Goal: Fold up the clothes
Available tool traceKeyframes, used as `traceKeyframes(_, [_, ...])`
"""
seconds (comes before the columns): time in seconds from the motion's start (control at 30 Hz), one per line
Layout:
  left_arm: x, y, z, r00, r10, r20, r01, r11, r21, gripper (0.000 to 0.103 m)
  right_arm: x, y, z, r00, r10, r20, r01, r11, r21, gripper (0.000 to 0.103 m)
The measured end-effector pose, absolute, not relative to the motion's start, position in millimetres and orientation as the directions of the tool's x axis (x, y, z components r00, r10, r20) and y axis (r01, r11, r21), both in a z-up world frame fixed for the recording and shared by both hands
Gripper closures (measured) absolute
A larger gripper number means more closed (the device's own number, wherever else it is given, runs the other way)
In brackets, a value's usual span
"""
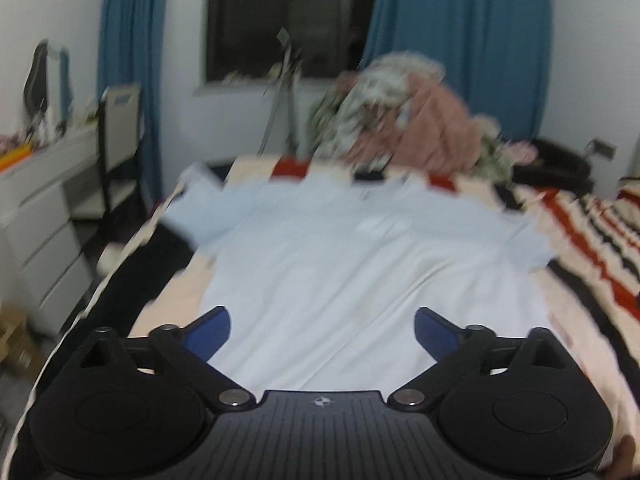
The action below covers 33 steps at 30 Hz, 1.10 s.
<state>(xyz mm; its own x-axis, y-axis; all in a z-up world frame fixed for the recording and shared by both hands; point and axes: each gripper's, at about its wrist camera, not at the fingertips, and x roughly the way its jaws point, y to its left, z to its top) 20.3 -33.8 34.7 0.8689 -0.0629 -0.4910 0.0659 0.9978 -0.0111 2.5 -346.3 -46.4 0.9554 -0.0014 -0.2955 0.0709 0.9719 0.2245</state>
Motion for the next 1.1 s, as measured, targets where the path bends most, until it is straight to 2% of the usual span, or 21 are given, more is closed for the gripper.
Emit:
traceKeyframes(0.07, [19.9,-39.0,26.2,0.899,-0.095,-0.427,0.101,0.995,-0.008,0.0,3.1,-344.1,-47.0,0.957,-0.007,-0.291,0.073,0.973,0.218,0.013])
traceKeyframes(0.2, [27.1,-45.8,2.1,0.914,-0.115,-0.389,0.115,0.993,-0.023,0.0,6.6,-338.8,-49.0,0.956,-0.011,-0.294,0.072,0.978,0.196,0.013])
traceKeyframes(0.33, [29.6,-33.4,-13.5,0.899,-0.131,-0.417,0.114,0.991,-0.066,0.0,10.1,-331.6,-50.2,0.956,-0.01,-0.294,0.062,0.984,0.167,0.013])
traceKeyframes(0.73, [23.0,-16.8,-20.5,0.9,-0.124,-0.417,0.095,0.991,-0.09,0.0,12.3,-325.4,-49.0,0.958,-0.024,-0.287,0.07,0.986,0.152,0.014])
traceKeyframes(0.9, [26.1,-12.5,-25.9,0.887,-0.115,-0.448,0.065,0.99,-0.126,0.0,56.1,-354.3,-57.4,0.947,0.055,-0.317,0.078,0.917,0.391,0.014])
traceKeyframes(1.07, [30.3,-7.6,-34.4,0.876,-0.092,-0.473,0.02,0.988,-0.154,0.0,133.6,-412.5,-90.0,0.931,0.119,-0.346,0.17,0.697,0.697,0.013])
traceKeyframes(1.1, [32.2,-6.7,-36.1,0.873,-0.089,-0.479,0.013,0.987,-0.16,0.0,149.1,-424.2,-96.5,0.928,0.133,-0.349,0.189,0.639,0.746,0.016])
